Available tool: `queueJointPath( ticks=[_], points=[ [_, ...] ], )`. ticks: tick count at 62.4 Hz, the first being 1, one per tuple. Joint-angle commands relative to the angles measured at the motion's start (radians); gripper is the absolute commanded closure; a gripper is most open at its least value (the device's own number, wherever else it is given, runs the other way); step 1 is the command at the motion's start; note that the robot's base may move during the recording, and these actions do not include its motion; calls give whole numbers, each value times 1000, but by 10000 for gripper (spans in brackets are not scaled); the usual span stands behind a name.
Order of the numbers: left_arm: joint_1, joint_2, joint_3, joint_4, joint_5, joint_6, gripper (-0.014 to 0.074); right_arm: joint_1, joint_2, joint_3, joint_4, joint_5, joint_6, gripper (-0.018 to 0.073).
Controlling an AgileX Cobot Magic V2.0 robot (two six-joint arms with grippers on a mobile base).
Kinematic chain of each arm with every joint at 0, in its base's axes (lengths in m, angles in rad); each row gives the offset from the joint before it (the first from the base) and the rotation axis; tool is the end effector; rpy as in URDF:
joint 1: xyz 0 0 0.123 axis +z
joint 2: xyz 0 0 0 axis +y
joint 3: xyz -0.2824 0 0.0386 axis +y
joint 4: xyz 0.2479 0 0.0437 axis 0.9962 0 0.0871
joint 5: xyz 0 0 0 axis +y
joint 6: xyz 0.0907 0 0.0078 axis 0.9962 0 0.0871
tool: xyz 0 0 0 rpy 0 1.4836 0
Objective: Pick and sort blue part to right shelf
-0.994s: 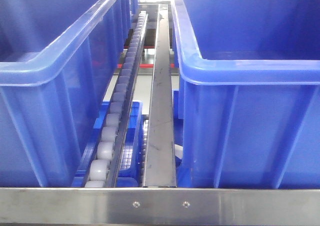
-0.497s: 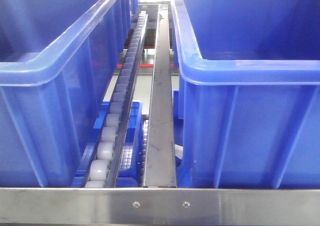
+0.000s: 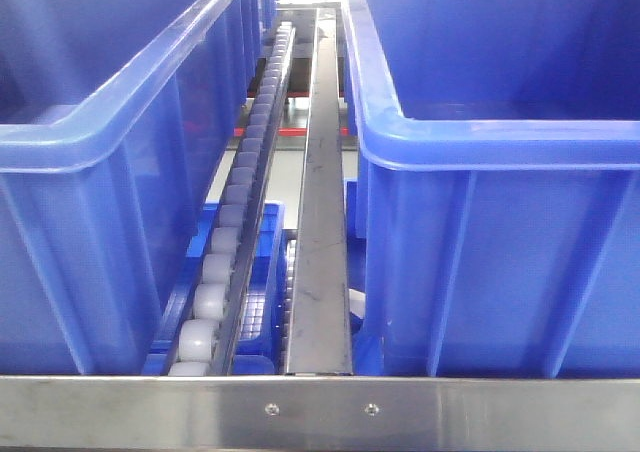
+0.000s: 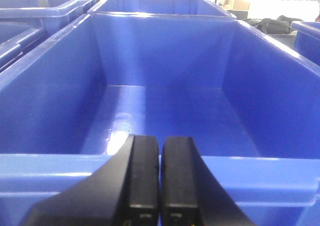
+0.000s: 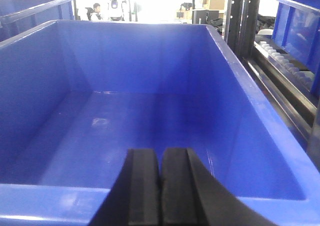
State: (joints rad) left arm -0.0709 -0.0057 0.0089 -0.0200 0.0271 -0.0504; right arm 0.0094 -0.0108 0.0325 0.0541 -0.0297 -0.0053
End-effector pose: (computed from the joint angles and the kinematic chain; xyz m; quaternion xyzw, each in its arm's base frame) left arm 0.0562 -0.0040 0.2079 0.0004 0.6867 -0.0515 0.7251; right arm 0.0566 0.0004 0.2054 0.0138 0.6725 0.0210 0.7396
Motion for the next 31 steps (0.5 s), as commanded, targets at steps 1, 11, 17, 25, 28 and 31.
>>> queueJointPath(
  ticks=[1,11,17,25,28,31],
  points=[
    [-7,-23,22,-9,-106,2,473,-4,-21,-23,-8,-96,-7,512],
    [-7,-23,22,-9,-106,2,473,-4,-21,-23,-8,-96,-7,512],
    [-7,-23,22,-9,-106,2,473,-4,-21,-23,-8,-96,-7,512],
    [-7,-23,22,-9,-106,2,473,-4,-21,-23,-8,-96,-7,512],
    [-7,-23,22,-9,-106,2,473,-4,-21,-23,-8,-96,-7,512],
    [-7,-23,22,-9,-106,2,473,-4,-21,-23,-8,-96,-7,512]
  ],
)
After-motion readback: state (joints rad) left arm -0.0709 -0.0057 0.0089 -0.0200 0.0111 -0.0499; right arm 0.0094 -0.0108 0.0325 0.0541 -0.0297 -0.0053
